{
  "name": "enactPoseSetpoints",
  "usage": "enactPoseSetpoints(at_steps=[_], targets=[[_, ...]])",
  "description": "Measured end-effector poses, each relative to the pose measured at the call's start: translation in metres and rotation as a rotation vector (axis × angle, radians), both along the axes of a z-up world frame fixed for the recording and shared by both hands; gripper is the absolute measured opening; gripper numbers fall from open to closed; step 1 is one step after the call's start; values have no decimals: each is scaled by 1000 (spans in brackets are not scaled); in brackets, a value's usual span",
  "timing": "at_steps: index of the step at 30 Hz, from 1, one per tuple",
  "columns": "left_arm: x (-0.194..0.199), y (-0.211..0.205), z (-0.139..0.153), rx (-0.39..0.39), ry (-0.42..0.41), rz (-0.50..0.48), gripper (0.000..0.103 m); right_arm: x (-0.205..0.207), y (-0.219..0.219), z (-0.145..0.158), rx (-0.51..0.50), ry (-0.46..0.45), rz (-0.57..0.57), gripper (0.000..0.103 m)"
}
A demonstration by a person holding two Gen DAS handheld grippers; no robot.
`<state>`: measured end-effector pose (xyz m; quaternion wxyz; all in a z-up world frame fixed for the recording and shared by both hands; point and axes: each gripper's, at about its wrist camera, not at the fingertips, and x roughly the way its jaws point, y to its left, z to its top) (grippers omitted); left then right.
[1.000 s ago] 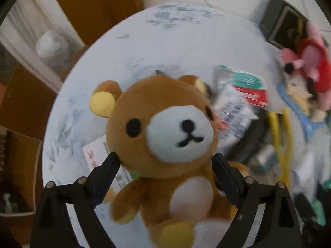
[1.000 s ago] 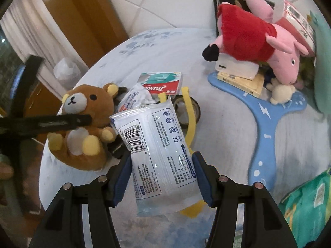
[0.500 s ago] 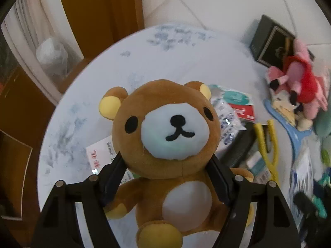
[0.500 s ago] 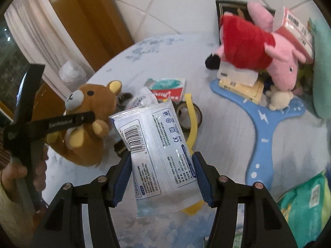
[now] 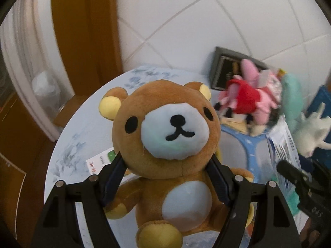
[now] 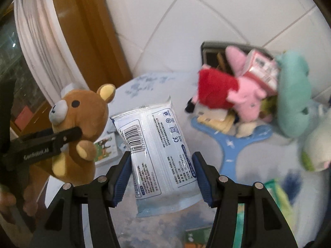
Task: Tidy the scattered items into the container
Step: 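Lift and carry the bear with the left tool while the right tool carries the wipes packet to the crate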
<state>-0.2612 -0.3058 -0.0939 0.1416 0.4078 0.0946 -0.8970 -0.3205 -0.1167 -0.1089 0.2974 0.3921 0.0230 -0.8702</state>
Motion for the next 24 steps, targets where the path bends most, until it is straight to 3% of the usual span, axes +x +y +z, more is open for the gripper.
enactPoseSetpoints(at_steps=[7, 18, 24], targets=[[11, 41, 26, 9, 52, -168, 75, 37, 37, 39, 6, 89, -150, 58], [27, 106, 50, 16, 102, -389, 75, 96, 98, 72, 16, 158, -351, 58], [25, 168, 68, 28, 140, -511, 75, 117, 153, 96, 8, 198, -456, 58]])
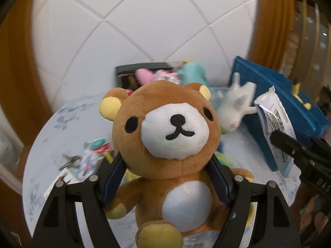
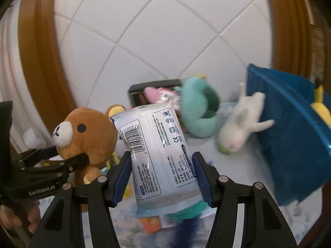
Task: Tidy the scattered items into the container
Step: 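Lift and carry the bear with the left tool while the right tool carries the wipes packet to the crate, then open both tools over the crate to drop the bear and wipes packet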
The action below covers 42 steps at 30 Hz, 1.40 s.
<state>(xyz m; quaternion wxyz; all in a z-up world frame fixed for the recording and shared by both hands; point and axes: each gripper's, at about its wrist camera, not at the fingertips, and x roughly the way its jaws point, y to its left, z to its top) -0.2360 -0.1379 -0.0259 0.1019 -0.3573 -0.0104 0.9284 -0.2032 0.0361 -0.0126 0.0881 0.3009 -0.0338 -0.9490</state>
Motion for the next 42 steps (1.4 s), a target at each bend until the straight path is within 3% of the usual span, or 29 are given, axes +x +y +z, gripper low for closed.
enactPoseSetpoints(at_steps=[8, 13, 18, 23, 25, 28, 31, 33, 37, 42], targets=[[-17, 133, 40, 1, 89, -139, 75, 20, 125, 37, -6, 96, -138, 58], [-35, 239, 80, 26, 165, -194, 75, 22, 238, 63, -4, 172, -202, 58], [-61, 350, 116, 55, 196, -245, 75, 11, 356, 83, 2, 187, -270, 58], [-80, 440, 119, 24, 183, -309, 78, -1, 433, 76, -5, 158, -308, 59], [-87, 466, 107, 0, 150, -328, 81, -7, 454, 66, -14, 135, -316, 59], [-87, 487, 94, -25, 116, -335, 83, -14, 480, 51, -24, 98, -329, 62], [-86, 490, 86, -57, 115, -302, 89, -21, 490, 38, -28, 78, -343, 86], [-85, 485, 82, -59, 105, -277, 101, -24, 492, 31, -32, 67, -347, 98], [-78, 458, 74, -52, 88, -226, 102, -23, 484, 24, -37, 49, -337, 103], [-48, 386, 65, -46, 86, -139, 103, -1, 441, 28, -23, 75, -296, 103]])
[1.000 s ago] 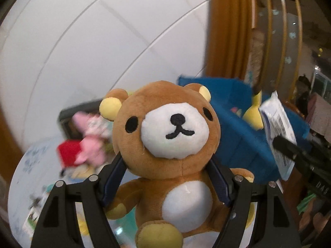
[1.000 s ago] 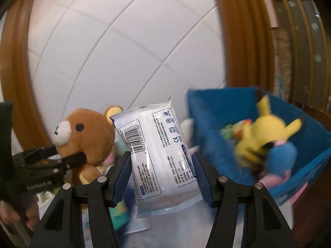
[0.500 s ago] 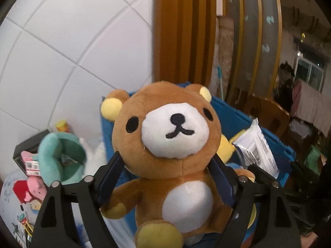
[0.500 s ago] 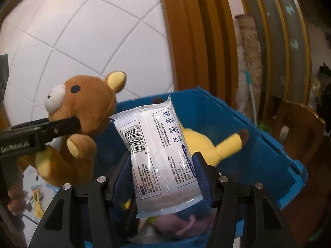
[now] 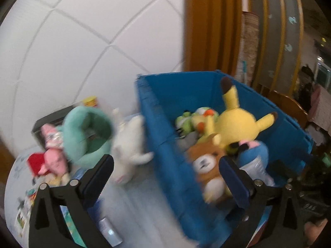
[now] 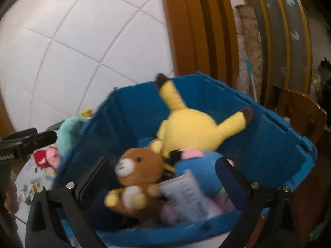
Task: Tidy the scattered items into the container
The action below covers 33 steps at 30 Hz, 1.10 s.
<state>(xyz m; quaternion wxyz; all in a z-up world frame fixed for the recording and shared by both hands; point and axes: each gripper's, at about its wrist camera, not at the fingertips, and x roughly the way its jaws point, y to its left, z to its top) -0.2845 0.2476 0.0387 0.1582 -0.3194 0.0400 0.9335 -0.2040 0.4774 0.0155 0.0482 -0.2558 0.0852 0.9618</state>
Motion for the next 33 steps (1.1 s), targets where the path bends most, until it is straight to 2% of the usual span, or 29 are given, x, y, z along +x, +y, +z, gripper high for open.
enactPoseSetpoints(at_steps=[3, 8, 14, 17, 24, 33], targets=[[26, -53, -9, 3, -2, 70, 103, 19, -37, 6, 8, 38, 41, 103], [92, -145, -28, -37, 5, 190, 103, 62, -118, 8, 15, 75, 122, 103], [178, -234, -44, -14, 11, 257, 103, 129, -206, -2, 11, 70, 168, 103], [218, -266, -47, 1, 16, 271, 103, 165, -243, -4, 27, 68, 188, 103], [277, -308, -41, 6, 20, 273, 103, 224, -300, -6, 48, 55, 190, 103], [300, -330, -45, -2, 24, 298, 103, 254, -321, 1, 83, 59, 171, 103]])
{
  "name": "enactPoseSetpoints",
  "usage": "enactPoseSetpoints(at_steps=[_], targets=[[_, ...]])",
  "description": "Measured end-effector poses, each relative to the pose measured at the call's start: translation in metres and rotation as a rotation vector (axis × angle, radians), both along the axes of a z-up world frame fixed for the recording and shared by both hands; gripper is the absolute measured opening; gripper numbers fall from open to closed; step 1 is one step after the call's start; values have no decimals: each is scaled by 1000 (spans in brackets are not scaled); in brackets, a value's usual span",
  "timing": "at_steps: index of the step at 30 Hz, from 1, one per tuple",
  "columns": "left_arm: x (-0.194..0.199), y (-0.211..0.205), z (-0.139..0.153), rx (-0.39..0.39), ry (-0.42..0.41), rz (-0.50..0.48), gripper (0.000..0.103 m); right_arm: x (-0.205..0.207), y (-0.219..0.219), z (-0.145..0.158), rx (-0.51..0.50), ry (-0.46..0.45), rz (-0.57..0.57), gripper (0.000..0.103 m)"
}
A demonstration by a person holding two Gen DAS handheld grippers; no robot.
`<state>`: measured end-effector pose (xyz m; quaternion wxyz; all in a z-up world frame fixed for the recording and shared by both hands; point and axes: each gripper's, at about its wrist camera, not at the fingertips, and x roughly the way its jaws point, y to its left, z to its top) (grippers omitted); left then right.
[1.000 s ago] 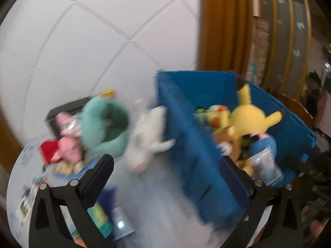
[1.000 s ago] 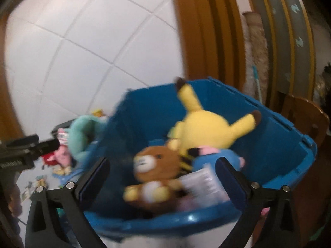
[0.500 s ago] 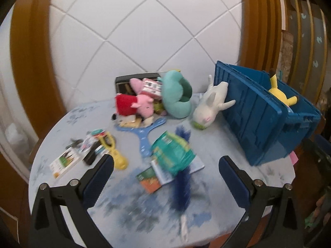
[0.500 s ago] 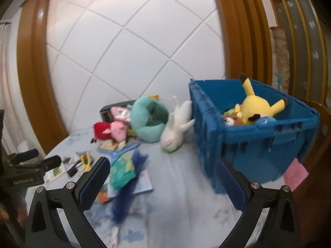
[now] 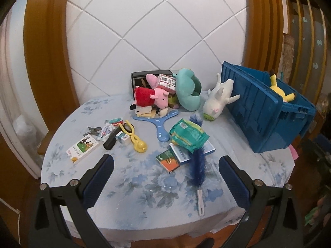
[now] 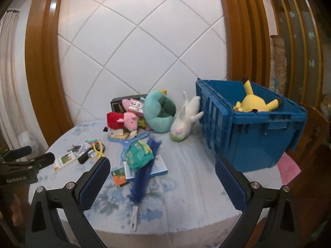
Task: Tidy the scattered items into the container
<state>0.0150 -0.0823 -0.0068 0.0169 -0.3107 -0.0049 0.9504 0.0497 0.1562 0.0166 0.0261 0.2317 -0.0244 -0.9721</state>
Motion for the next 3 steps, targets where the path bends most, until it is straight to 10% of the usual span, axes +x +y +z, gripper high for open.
enactPoseSetpoints(at_steps=[3], targets=[[6, -1, 0, -5, 14, -5, 103, 3, 0, 1, -1, 2, -14, 103]])
